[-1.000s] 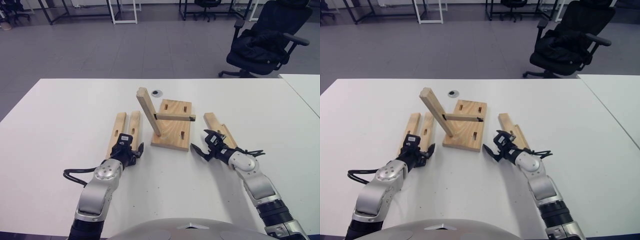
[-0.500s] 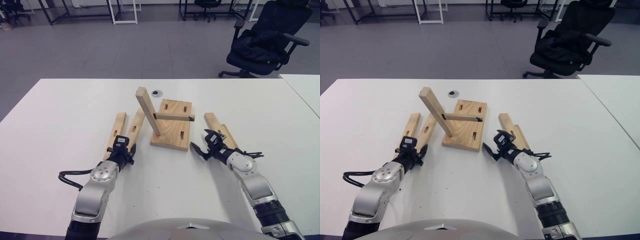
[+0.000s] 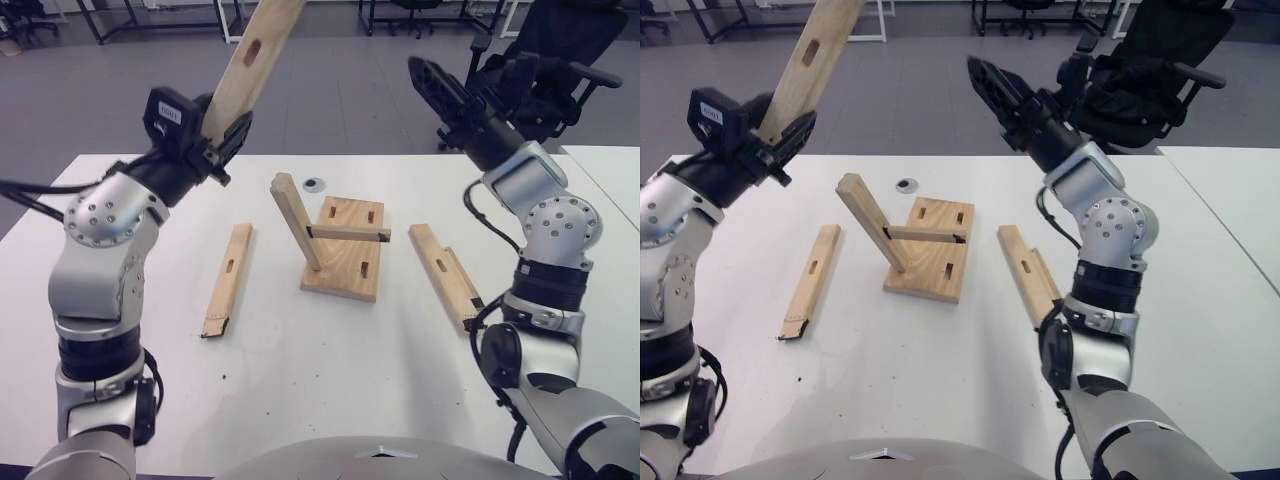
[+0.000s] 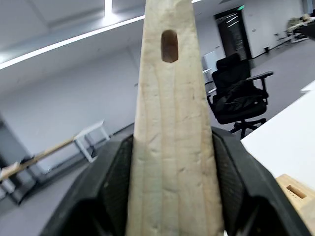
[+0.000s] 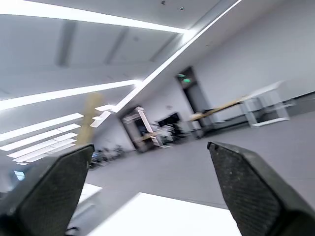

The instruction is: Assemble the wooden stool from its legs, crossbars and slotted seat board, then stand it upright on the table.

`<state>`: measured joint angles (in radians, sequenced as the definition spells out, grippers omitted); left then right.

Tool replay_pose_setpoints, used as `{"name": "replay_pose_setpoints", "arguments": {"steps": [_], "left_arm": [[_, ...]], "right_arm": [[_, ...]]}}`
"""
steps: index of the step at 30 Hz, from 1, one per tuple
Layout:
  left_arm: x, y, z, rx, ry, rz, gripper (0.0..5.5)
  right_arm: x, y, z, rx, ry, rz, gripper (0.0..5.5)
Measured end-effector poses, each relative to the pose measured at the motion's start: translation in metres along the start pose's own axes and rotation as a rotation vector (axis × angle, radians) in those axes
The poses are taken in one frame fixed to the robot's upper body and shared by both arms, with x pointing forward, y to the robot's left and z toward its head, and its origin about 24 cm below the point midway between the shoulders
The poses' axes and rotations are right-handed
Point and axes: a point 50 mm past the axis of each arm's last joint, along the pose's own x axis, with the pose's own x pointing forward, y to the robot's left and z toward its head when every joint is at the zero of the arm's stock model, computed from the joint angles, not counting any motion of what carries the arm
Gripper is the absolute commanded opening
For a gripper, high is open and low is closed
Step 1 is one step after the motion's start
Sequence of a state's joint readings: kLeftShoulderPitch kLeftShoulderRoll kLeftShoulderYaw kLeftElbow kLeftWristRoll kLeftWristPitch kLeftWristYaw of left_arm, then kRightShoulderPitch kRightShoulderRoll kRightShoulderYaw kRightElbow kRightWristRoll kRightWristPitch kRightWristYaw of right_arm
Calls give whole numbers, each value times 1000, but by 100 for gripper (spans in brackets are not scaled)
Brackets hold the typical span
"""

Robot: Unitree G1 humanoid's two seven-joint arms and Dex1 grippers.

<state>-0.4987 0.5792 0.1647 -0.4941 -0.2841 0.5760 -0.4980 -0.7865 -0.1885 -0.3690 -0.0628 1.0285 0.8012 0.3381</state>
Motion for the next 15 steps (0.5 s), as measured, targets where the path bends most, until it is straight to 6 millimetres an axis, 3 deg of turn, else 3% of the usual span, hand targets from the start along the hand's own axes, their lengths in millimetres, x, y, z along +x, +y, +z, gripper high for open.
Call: {"name": "replay_pose_setpoints", "arguments": {"steps": [5,10,15], "left_arm": [[15,-22,9,7,-62,-188,207],[18,-39,13,32,-87,-292,207],[18,-44,13,71,-90,-334,207]], "right_arm": [[14,19,-2,250,-59,92,431],[15,25,10,346,-115,132,431],[14,30,13,362,-117,149,342]]}}
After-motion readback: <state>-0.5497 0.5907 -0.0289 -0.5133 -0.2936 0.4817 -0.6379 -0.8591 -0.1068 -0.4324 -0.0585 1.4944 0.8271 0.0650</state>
